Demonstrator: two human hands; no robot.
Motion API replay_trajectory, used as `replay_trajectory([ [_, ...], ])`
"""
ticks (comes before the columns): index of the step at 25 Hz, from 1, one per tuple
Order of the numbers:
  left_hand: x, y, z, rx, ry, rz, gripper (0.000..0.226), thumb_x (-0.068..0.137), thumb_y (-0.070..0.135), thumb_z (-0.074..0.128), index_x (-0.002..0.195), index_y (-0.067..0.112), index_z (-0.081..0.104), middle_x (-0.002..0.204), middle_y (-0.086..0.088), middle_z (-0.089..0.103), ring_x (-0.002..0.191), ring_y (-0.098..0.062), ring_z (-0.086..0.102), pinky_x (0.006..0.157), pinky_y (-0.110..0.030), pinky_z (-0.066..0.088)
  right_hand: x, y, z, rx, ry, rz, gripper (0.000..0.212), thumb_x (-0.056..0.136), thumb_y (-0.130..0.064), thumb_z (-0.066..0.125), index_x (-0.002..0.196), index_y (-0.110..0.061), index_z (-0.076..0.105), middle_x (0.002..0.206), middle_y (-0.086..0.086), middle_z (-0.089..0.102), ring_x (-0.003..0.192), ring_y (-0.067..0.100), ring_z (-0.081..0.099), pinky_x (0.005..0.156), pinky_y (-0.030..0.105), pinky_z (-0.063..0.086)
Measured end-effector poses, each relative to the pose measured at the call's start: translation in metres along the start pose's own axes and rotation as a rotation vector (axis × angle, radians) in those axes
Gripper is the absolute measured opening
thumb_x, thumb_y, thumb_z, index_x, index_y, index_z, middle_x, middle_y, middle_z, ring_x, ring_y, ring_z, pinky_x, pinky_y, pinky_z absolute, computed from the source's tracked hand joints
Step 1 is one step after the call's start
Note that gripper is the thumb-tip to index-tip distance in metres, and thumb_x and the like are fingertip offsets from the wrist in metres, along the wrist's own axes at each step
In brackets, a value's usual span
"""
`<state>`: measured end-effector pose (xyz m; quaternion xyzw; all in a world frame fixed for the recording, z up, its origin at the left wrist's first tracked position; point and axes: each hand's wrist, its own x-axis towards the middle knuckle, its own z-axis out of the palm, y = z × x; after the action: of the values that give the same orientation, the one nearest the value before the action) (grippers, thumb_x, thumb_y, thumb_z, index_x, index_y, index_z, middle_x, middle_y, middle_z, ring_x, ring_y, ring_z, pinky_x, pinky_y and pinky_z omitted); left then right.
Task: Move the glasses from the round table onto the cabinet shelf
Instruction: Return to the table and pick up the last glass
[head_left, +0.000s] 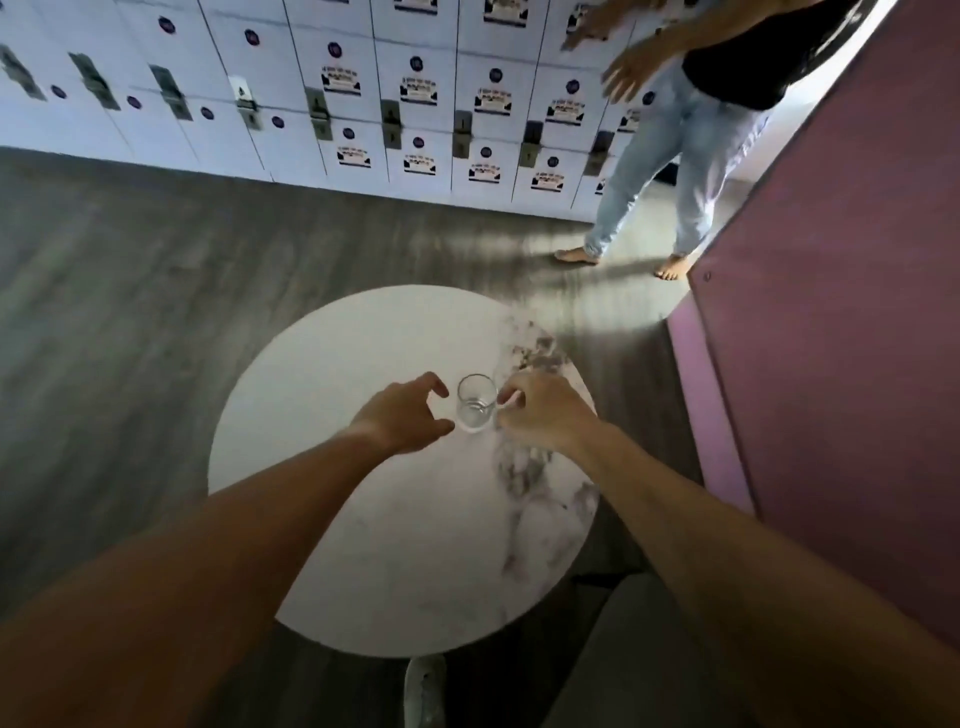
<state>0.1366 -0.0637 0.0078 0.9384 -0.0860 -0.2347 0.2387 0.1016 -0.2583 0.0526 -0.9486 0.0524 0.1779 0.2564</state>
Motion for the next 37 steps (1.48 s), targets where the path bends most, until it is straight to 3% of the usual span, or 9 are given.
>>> replay_trajectory([
  [7, 0.053, -0.031, 0.048, -0.166, -0.044, -0.009, 0.058, 0.082, 0.038, 0.069, 0.133, 0.03, 0.044, 0.104, 0.002, 0.072, 0.095, -0.022, 0.067, 0.088, -0.032, 0.049, 0.045, 0.025, 0.05, -0.025, 0.008, 0.011, 0.04, 0.088, -0.021, 0.06, 0.127, -0.026, 0.06, 0.117, 0.007, 0.058, 0.104, 0.023, 0.059, 0.092, 0.038, 0.052],
  [14, 0.081, -0.042, 0.078, -0.218, -0.058, 0.014, 0.052, 0.082, 0.038, 0.067, 0.129, 0.034, 0.044, 0.104, -0.001, 0.072, 0.084, -0.024, 0.07, 0.085, -0.041, 0.056, 0.069, 0.041, 0.085, -0.035, 0.091, -0.058, 0.026, 0.094, -0.021, 0.064, 0.119, -0.019, 0.068, 0.12, 0.011, 0.06, 0.105, 0.026, 0.061, 0.092, 0.032, 0.048],
  [20, 0.083, -0.028, 0.072, -0.229, -0.062, 0.036, 0.053, 0.082, 0.035, 0.07, 0.129, 0.028, 0.045, 0.112, -0.003, 0.069, 0.093, -0.027, 0.068, 0.088, -0.04, 0.054, 0.069, 0.038, 0.078, 0.011, 0.115, -0.093, 0.016, 0.094, -0.022, 0.065, 0.109, -0.018, 0.069, 0.113, 0.007, 0.059, 0.094, 0.023, 0.064, 0.086, 0.034, 0.052],
  [24, 0.082, 0.011, 0.041, -0.25, -0.05, 0.13, 0.064, 0.078, 0.032, 0.077, 0.132, 0.024, 0.043, 0.123, -0.004, 0.066, 0.109, -0.026, 0.063, 0.093, -0.038, 0.049, 0.058, 0.031, 0.033, 0.01, 0.159, -0.098, 0.018, 0.097, -0.022, 0.061, 0.113, -0.016, 0.064, 0.123, 0.007, 0.055, 0.103, 0.023, 0.062, 0.089, 0.03, 0.05],
  [29, 0.079, 0.111, -0.006, -0.421, -0.102, 0.316, 0.069, 0.07, 0.031, 0.083, 0.128, 0.029, 0.045, 0.117, 0.0, 0.065, 0.104, -0.022, 0.065, 0.09, -0.046, 0.056, 0.018, 0.041, -0.054, 0.052, 0.359, -0.047, 0.021, 0.098, -0.025, 0.055, 0.116, -0.016, 0.06, 0.131, 0.006, 0.048, 0.106, 0.023, 0.059, 0.088, 0.028, 0.051],
  [37, 0.01, 0.283, 0.009, -0.462, -0.432, 0.638, 0.064, 0.073, 0.013, 0.084, 0.129, 0.021, 0.054, 0.1, 0.003, 0.067, 0.098, -0.02, 0.068, 0.086, -0.042, 0.059, -0.138, 0.107, -0.144, 0.143, 0.719, 0.201, 0.016, 0.093, -0.03, 0.06, 0.108, -0.024, 0.064, 0.106, 0.008, 0.059, 0.092, 0.022, 0.06, 0.084, 0.035, 0.05],
])
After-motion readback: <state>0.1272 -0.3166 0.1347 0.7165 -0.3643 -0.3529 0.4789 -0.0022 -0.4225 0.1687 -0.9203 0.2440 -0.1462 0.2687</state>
